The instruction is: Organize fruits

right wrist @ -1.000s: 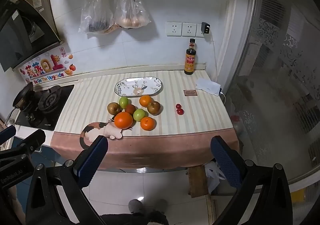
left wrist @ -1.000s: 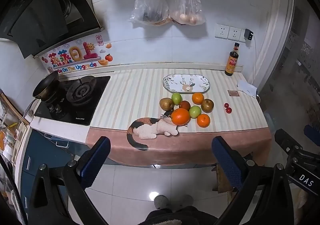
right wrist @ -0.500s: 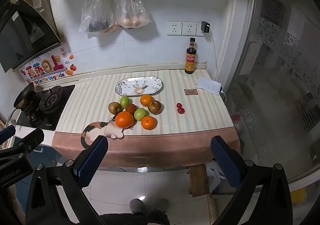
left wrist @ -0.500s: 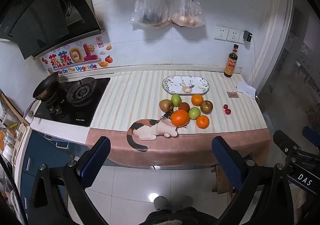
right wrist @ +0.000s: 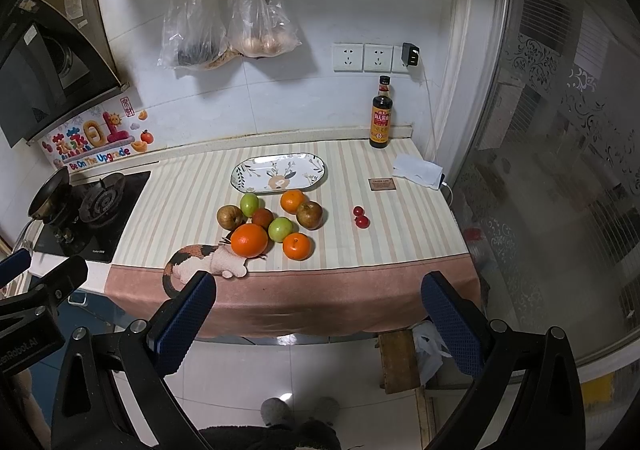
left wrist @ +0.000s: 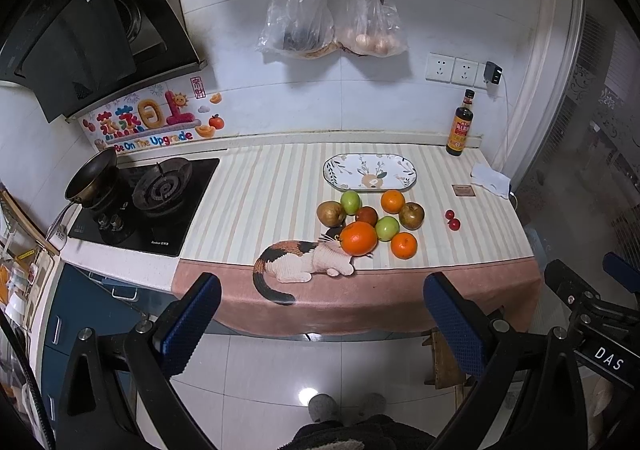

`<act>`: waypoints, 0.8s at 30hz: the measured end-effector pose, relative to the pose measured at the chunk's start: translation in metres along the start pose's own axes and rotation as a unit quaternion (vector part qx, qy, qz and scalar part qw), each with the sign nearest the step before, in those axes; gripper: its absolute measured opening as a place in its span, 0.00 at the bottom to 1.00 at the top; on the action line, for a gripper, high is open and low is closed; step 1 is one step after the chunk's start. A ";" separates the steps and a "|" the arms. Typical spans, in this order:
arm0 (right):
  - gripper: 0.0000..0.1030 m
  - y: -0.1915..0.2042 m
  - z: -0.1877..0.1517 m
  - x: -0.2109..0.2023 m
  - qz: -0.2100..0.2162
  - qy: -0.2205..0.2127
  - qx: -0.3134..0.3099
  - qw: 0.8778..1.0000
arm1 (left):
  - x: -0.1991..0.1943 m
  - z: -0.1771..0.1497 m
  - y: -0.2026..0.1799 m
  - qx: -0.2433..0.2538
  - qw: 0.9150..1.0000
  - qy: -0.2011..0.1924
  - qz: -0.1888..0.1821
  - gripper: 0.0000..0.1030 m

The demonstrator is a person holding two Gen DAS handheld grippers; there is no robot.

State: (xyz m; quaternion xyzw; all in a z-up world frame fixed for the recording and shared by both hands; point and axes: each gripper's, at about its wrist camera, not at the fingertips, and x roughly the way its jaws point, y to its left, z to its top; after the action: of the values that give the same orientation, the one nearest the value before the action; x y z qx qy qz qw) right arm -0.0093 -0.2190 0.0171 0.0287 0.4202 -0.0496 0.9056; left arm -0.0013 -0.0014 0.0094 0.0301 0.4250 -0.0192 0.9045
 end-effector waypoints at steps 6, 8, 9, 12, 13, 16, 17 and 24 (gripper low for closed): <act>1.00 0.004 0.001 -0.001 0.002 0.001 -0.003 1.000 | 0.000 -0.001 0.001 0.001 1.000 -0.001 -0.001 1.00; 1.00 0.005 0.002 -0.002 0.002 0.001 -0.004 1.000 | 0.000 -0.001 0.001 0.001 1.000 -0.001 -0.001 1.00; 1.00 0.006 0.002 -0.002 0.002 0.001 -0.003 1.000 | 0.000 -0.001 0.001 0.001 1.000 0.000 -0.001 1.00; 1.00 0.006 0.001 -0.002 0.003 0.001 -0.004 1.000 | -0.005 0.007 -0.001 -0.001 1.000 0.002 -0.002 1.00; 1.00 0.007 0.001 -0.002 0.003 0.002 -0.004 1.000 | -0.005 0.007 -0.001 -0.001 1.000 0.002 -0.002 1.00; 1.00 0.009 0.001 -0.003 0.002 0.002 -0.005 1.000 | -0.004 0.007 -0.001 -0.001 1.000 0.002 -0.002 1.00; 1.00 0.009 0.001 -0.003 0.003 0.002 -0.005 1.000 | -0.004 0.007 -0.001 -0.001 1.000 0.002 -0.002 1.00; 1.00 0.011 -0.001 0.000 0.003 0.000 -0.003 1.000 | -0.003 0.008 0.001 -0.002 1.000 0.000 -0.002 1.00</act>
State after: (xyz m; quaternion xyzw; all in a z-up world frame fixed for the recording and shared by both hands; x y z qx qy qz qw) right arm -0.0086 -0.2078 0.0169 0.0276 0.4202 -0.0457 0.9059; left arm 0.0026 -0.0013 0.0167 0.0277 0.4253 -0.0202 0.9044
